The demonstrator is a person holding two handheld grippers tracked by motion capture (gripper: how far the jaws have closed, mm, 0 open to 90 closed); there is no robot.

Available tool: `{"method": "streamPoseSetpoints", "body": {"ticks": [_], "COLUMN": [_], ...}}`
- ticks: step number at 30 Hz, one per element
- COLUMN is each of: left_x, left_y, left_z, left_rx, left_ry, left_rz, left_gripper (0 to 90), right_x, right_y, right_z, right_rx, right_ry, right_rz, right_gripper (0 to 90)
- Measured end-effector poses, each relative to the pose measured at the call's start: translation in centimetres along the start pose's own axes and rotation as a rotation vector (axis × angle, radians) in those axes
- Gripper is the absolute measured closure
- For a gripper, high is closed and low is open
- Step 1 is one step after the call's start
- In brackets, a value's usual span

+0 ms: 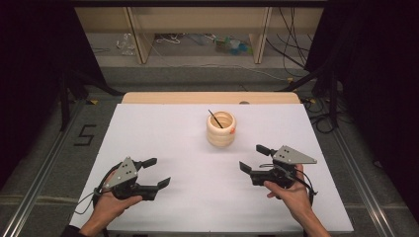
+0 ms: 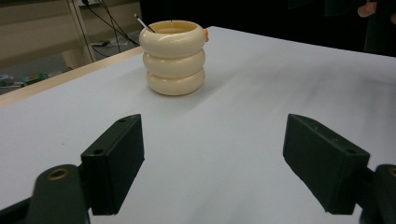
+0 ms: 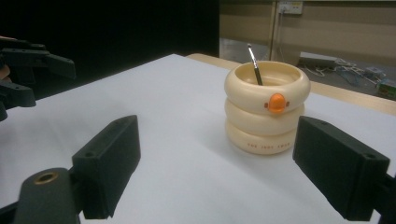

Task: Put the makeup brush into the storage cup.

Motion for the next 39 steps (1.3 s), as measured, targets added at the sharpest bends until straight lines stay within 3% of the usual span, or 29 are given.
{"method": "streamPoseSetpoints", "body": {"ticks": [13,22,39], "left_x": [-0.1,-0.1,0.0], "left_y": [0.2,0.2,0.2], "left_z": [0.1,0.1,0.1], "left_rx": [0.001,0.001,0.001], "left_ry": [0.001,-0.001,0.003], "left_rz": [0.002,0.002,0.009], "left_gripper": [20.5,20.4,20.4], "right_x": [-0.5,-1.0,-2.1], "right_y": [1.4,2.2,3.0], "right_z": [0.4,0.3,0.2], "right_rx": [-0.040,-0.041,-0.044], "right_ry": [-0.001,0.022,0.013], "right_rz": [0.009,-0.005,-0.038], "right_gripper": [16.2,16.1,16.3]}}
Point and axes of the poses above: each handheld gripper's, and its own axes: y roughly backward along the jaws, x roughly out of its top, z roughly to its right, the point moved 3 cm from there along -y, roughly forward along the jaws, and after that the axes turned 7 degrees about -y, right-handed, at the moved point
